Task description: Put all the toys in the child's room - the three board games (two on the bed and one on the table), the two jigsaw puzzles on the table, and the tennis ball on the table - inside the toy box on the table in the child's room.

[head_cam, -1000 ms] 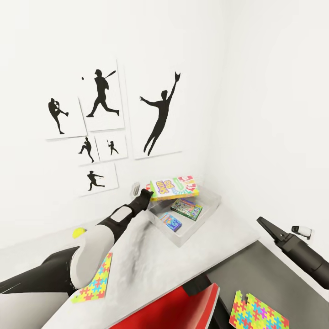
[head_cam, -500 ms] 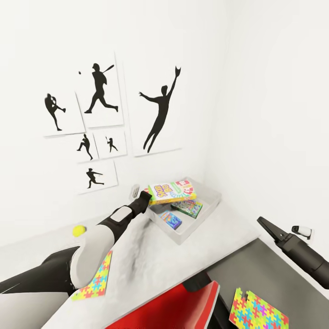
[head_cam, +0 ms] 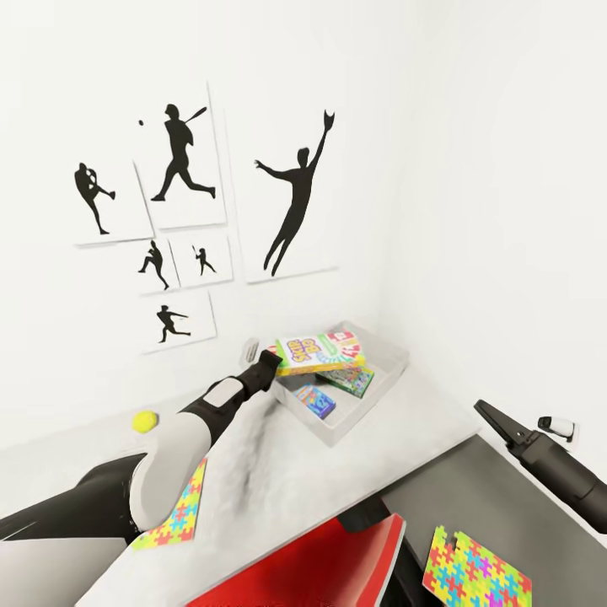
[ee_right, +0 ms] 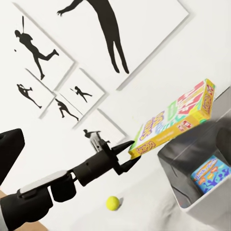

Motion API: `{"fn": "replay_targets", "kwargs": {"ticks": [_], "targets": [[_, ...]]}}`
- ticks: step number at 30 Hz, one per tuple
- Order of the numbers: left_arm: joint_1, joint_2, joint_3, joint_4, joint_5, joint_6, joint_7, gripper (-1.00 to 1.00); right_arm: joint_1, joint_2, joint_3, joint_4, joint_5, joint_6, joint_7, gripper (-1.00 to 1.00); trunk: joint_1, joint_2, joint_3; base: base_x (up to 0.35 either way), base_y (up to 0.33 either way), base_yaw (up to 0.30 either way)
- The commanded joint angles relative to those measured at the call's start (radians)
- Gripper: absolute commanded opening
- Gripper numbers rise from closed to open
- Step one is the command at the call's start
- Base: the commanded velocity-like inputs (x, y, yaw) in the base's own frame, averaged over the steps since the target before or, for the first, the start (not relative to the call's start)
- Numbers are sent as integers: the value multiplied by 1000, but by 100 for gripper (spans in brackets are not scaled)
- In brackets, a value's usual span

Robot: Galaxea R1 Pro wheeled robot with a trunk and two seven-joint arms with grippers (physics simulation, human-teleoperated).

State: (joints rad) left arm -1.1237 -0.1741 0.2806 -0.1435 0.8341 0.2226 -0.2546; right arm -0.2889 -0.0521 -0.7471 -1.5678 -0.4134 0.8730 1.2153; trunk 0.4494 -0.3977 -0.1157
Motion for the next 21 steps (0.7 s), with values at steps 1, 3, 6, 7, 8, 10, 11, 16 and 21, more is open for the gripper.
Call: {"fn": "replay_targets", "kwargs": {"ticks": [1, 3, 6, 7, 8, 10, 11, 16, 21], "targets": [[-1, 0, 10, -1, 2, 15, -2, -100, -1, 0, -1, 0, -3, 6, 2, 100, 1, -2, -4, 0, 0, 0], [-2, 0, 9, -1, 2, 31, -1, -100, -1, 0, -1, 0, -4, 6, 4, 100, 1, -2, -7, 0, 0, 0], [-4, 0, 9, -12, 2, 48, -2, -100, -1, 0, -2, 1, -4, 6, 6, 100, 1, -2, -12, 0, 0, 0], [-5, 0, 9, -23, 2, 52, -1, -100, -1, 0, -2, 1, -4, 6, 6, 100, 1, -2, -14, 0, 0, 0], [-5, 0, 9, -28, 2, 54, -1, -100, -1, 0, -2, 1, -4, 6, 6, 100, 1, -2, -15, 0, 0, 0], [-5, 0, 9, -44, 2, 64, -1, -100, -1, 0, -1, 1, -4, 6, 7, 100, 1, -2, -18, 0, 0, 0], [-5, 0, 9, -50, 2, 69, -2, -100, -1, 1, 0, 1, -4, 5, 7, 100, 1, -2, -20, 0, 0, 0], [-5, 0, 9, -64, 2, 77, -2, -100, -1, 0, 0, 2, -3, 6, 8, 100, 1, -2, -28, 0, 0, 0], [-5, 0, 9, -79, 2, 101, -14, -100, -1, 0, -1, 2, -3, 5, 8, 100, 1, -2, -36, 0, 0, 0]]}}
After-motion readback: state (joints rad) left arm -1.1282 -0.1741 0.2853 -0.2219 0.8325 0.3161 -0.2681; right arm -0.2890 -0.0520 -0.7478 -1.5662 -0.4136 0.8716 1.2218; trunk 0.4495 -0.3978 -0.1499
